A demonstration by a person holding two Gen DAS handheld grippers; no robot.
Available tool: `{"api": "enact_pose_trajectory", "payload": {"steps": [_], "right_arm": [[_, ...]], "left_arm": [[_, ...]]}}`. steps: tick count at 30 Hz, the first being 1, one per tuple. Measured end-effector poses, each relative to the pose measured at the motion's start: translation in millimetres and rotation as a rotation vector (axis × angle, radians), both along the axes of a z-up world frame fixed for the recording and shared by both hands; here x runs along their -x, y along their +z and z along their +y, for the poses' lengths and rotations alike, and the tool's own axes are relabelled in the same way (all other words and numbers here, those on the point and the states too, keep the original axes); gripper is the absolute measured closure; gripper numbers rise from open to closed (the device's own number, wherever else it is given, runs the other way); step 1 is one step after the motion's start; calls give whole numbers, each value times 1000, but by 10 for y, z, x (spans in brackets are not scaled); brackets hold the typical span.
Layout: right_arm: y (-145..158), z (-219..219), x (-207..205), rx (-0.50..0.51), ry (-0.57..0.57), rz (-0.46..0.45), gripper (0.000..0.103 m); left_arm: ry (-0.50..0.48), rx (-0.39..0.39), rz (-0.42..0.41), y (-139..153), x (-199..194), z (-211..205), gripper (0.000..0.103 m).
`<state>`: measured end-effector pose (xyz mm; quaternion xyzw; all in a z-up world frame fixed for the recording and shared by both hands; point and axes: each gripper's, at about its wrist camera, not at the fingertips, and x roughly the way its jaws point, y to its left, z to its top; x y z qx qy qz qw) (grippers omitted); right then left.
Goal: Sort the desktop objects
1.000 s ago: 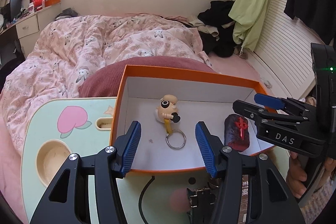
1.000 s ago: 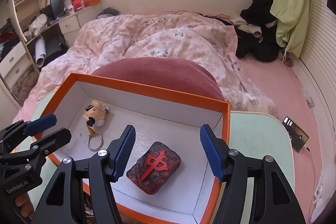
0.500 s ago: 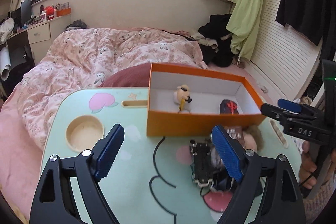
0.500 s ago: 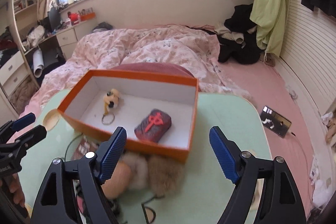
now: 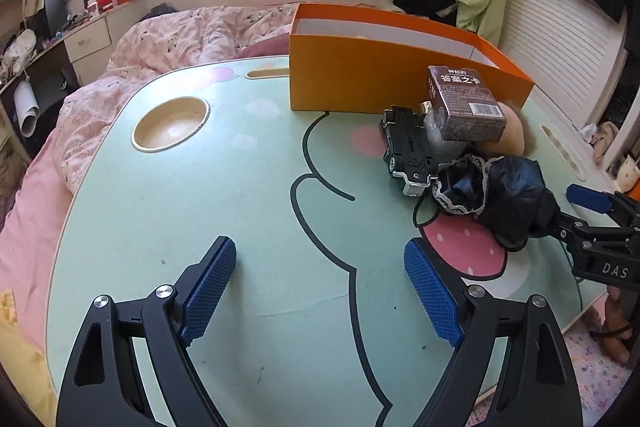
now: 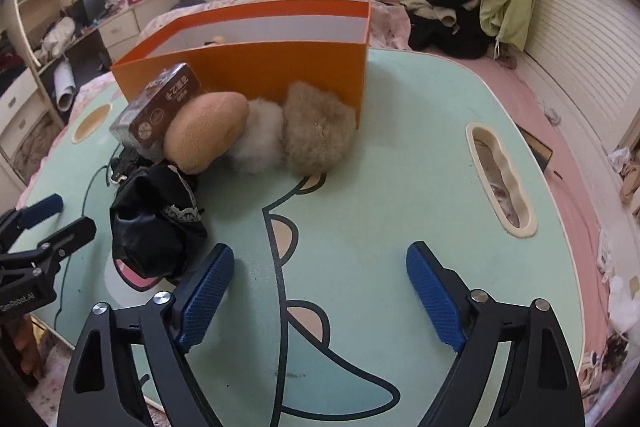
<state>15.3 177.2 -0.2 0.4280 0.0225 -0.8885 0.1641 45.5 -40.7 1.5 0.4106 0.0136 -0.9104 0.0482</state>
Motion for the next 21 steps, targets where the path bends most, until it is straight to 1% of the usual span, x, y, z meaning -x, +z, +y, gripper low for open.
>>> {"api": "enact_pose_trajectory", "payload": {"steps": [1, 2, 4, 10, 15, 21], "right_arm": [[-7, -43, 9, -9, 17, -4, 0], [-6, -82, 7, -14, 34, 0, 0], [-1, -98, 20, -13, 53, -2, 0], [-35, -62, 26, -5, 56, 13, 0], [-68, -59, 10, 1, 65, 34, 0], [-71, -67, 16, 5, 63, 37, 0]], "left_arm": [[6, 26, -4, -24, 12, 18, 4], [5, 22, -7, -47, 18, 23, 0], [-1, 23, 15, -15, -4, 51, 0], [-7, 24, 19, 14, 3, 59, 0], [-9, 26, 22, -3, 16, 48, 0], [-12, 25, 22, -31, 23, 19, 0]]}}
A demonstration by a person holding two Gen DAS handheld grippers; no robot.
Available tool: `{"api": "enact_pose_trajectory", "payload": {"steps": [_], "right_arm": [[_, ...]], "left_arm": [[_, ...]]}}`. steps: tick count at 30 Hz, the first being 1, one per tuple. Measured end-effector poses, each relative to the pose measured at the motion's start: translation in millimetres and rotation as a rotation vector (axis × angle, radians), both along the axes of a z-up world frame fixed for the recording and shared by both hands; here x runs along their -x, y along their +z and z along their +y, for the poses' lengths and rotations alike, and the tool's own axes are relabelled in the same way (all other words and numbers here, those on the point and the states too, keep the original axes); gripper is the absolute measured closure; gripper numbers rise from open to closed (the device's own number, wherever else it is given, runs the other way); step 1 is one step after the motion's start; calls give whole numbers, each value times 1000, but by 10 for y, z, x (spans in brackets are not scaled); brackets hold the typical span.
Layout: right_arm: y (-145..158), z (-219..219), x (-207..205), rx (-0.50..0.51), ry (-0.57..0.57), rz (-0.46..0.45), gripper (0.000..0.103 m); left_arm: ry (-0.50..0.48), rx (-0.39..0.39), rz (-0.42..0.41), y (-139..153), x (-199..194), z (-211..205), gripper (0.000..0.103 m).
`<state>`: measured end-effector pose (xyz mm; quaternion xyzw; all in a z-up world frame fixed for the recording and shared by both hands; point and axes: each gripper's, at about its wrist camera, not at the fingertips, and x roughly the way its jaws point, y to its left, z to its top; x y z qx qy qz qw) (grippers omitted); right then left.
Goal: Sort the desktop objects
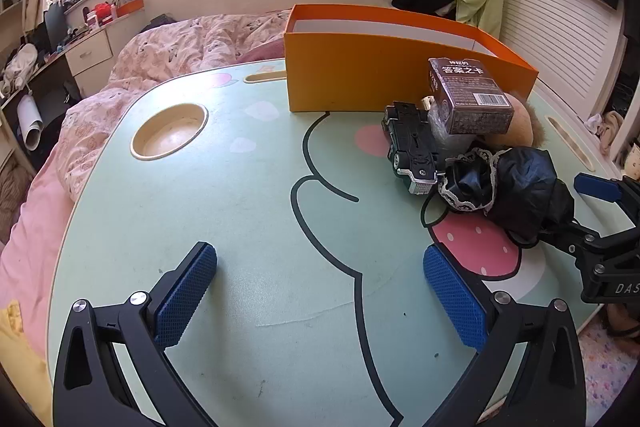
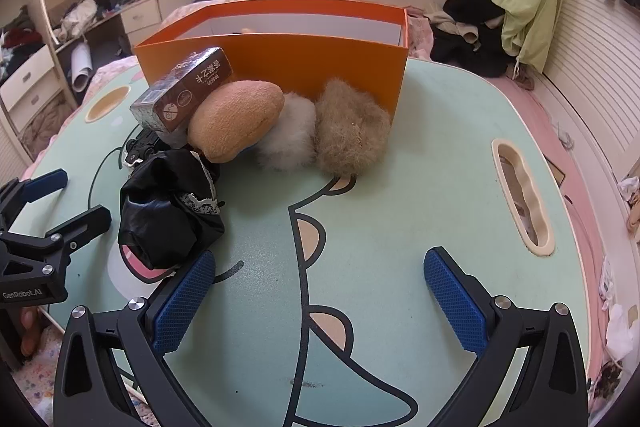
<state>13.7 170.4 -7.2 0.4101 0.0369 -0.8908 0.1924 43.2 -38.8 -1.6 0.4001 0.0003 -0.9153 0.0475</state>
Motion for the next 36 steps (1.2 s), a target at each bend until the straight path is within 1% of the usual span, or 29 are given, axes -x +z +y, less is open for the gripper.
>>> {"api": "enact_pose_trajectory", "payload": {"steps": [16, 20, 22, 25, 27, 29, 31, 34, 36], "right_arm": [[4, -6, 2, 11, -1, 9, 0], [3, -1, -4, 13, -4, 9, 0], [4, -2, -5, 13, -6, 9, 0], [8, -1, -4, 14, -8, 11, 0], [8, -1, -5, 14, -11, 11, 0], [8, -1, -7, 16, -11, 12, 0], [9, 0, -14, 17, -14, 13, 0], [9, -2, -17, 18, -14, 13, 0], [10, -5, -18, 18, -15, 13, 0]], "left_arm": [[-15, 6, -14, 12, 17, 11, 0], [-60, 35, 54, 176, -36, 120, 0], [-88, 28, 82, 298, -21, 154, 0], [-118, -62, 95, 487, 96, 138, 0], [-137, -97, 132, 619, 199, 147, 0], [-154, -90, 157, 709, 306, 202, 0], [-180, -81, 151, 749, 454, 286, 0], [-227, -78, 144, 744, 653, 420, 1], [-231, -47, 130, 684, 779, 520, 4]]}}
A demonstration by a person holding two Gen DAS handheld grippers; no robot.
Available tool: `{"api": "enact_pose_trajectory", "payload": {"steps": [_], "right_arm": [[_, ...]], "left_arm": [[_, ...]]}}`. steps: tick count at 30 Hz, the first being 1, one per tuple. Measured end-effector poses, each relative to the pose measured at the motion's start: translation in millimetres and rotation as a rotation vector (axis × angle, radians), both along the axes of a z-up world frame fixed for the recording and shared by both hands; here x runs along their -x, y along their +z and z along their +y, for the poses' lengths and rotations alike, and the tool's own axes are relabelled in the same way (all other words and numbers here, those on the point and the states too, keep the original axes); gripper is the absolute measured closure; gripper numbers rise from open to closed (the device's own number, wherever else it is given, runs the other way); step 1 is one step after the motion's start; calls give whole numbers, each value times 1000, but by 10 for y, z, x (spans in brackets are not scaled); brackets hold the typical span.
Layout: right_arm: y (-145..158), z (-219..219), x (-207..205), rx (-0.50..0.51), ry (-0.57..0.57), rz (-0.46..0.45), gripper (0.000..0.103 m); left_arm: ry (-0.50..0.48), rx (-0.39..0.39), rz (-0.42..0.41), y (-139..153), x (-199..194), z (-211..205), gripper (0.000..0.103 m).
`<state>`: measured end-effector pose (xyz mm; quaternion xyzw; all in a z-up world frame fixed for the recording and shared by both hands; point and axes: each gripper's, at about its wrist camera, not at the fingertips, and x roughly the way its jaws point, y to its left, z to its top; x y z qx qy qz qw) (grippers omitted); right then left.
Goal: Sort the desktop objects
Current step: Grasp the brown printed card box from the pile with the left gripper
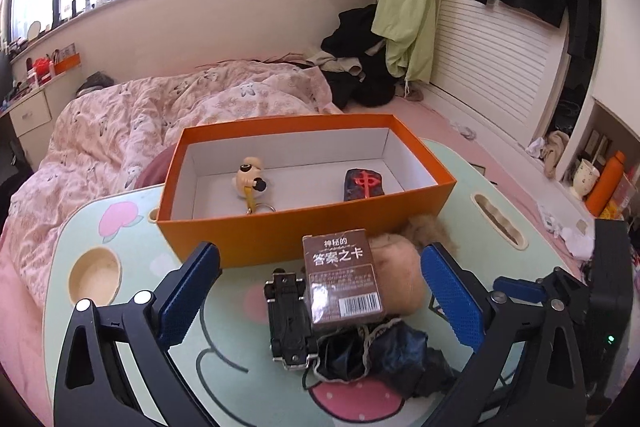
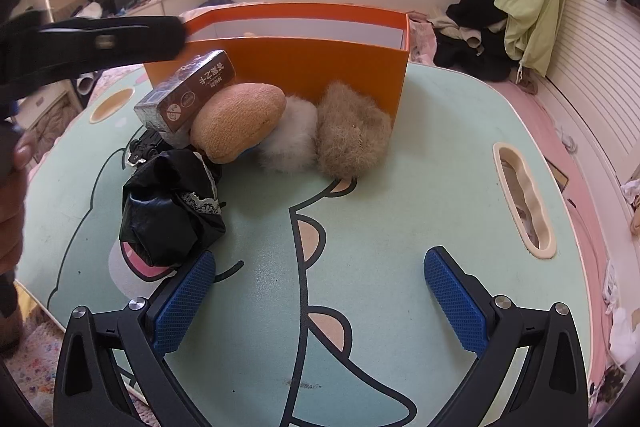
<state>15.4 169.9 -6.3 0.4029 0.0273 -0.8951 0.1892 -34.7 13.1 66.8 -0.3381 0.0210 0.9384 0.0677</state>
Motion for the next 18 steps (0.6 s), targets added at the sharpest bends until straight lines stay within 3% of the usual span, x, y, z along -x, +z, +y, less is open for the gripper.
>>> {"api": "enact_pose_trajectory", "payload": {"steps": [2, 4, 6, 11, 14, 18], "right_arm": [[-2, 3, 2, 0, -3, 0, 0], [-2, 2, 2, 1, -6, 0, 0], [2, -8, -5, 2, -6, 1, 0], [19, 5, -19, 13, -11, 6, 0], [111, 133, -86, 149, 18, 36, 0], [302, 101, -199, 266, 133, 89, 0]], "left_arm": [[-1, 19, -19, -82, 94, 59, 12], [-5, -3, -45, -159, 160, 69, 49], [-20, -45, -79, -233, 177, 49, 60], [-4, -97, -17, -144, -57, -92, 61], [27, -132, 44, -16, -335, -290, 61], [111, -81, 79, -11, -647, -561, 61]]}}
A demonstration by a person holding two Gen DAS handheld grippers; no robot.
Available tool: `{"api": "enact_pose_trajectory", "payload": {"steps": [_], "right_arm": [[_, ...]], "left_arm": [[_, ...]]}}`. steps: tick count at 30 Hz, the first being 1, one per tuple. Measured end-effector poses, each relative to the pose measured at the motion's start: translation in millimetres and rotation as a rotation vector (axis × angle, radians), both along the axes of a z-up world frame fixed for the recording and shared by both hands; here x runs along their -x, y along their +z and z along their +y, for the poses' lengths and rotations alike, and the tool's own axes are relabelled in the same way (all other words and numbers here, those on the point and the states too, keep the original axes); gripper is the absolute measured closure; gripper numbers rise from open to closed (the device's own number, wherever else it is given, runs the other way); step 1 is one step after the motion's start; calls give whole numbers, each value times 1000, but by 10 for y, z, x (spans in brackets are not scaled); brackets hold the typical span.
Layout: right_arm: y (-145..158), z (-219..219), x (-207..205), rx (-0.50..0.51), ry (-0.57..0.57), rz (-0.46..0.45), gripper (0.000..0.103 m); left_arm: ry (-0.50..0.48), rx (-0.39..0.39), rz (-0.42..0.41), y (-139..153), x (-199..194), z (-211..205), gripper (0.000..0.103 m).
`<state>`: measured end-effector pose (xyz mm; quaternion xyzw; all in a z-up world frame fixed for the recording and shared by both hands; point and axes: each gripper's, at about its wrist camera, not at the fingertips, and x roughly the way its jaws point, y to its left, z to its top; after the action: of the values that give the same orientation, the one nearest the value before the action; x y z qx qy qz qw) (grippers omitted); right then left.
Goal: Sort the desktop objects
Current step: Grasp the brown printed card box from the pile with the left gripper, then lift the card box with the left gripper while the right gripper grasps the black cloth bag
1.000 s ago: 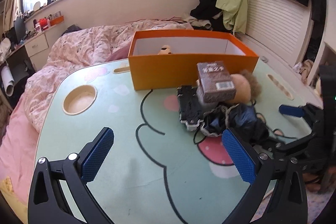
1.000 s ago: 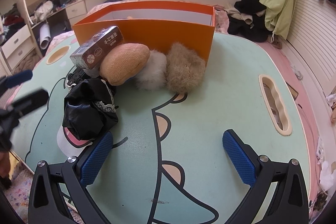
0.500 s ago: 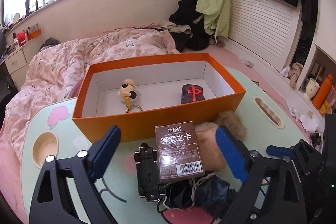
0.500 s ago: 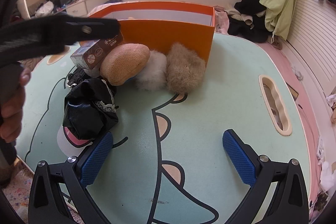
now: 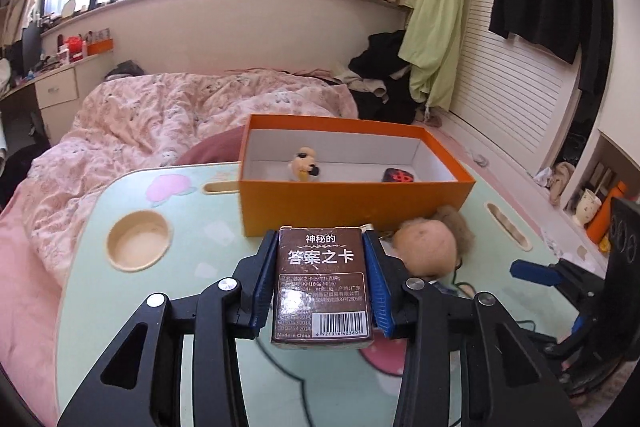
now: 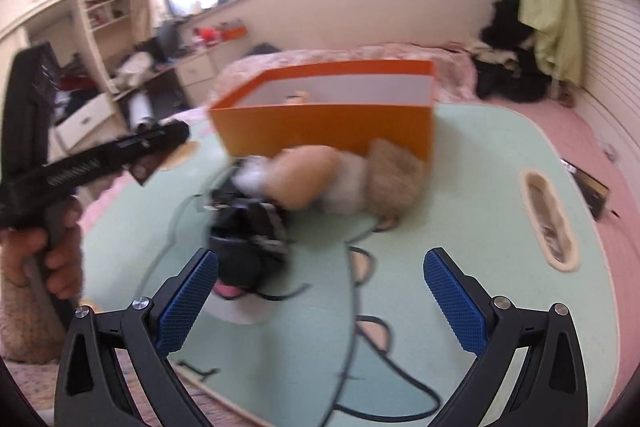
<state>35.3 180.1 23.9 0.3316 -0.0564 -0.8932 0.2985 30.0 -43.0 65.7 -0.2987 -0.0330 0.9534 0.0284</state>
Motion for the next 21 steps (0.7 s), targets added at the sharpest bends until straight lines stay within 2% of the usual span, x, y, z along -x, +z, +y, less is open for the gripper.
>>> {"api": "enact_pose_trajectory", "payload": {"steps": [3, 4, 7, 9, 10, 13, 16, 18, 21], "right_arm": [[54, -313, -12, -75, 91, 20, 5], [62, -417, 12, -103, 114, 22, 11], [56, -696, 163, -148, 185, -27, 18], [31, -817, 250, -174, 195, -49, 39], [7, -844, 267, -196, 177, -60, 71], [-34, -707, 273, -138, 179, -87, 74], [-41, -449, 130, -71, 230, -99, 74], [11, -280, 28, -65, 237, -65, 74], [204, -97, 51, -72, 167, -4, 74]], "left_arm": [[44, -9, -2, -38, -121, -181, 61], [53, -21, -4, -52, -144, -236, 61], [71, -33, -6, -94, -158, -300, 61], [69, -38, -6, -105, -163, -295, 61], [64, -37, -8, -115, -165, -284, 61], [50, -29, -6, -115, -182, -233, 61], [32, -33, -5, -66, -190, -198, 61], [22, -27, 8, 7, -171, -171, 61], [7, -22, 26, 155, -58, -122, 61]]}}
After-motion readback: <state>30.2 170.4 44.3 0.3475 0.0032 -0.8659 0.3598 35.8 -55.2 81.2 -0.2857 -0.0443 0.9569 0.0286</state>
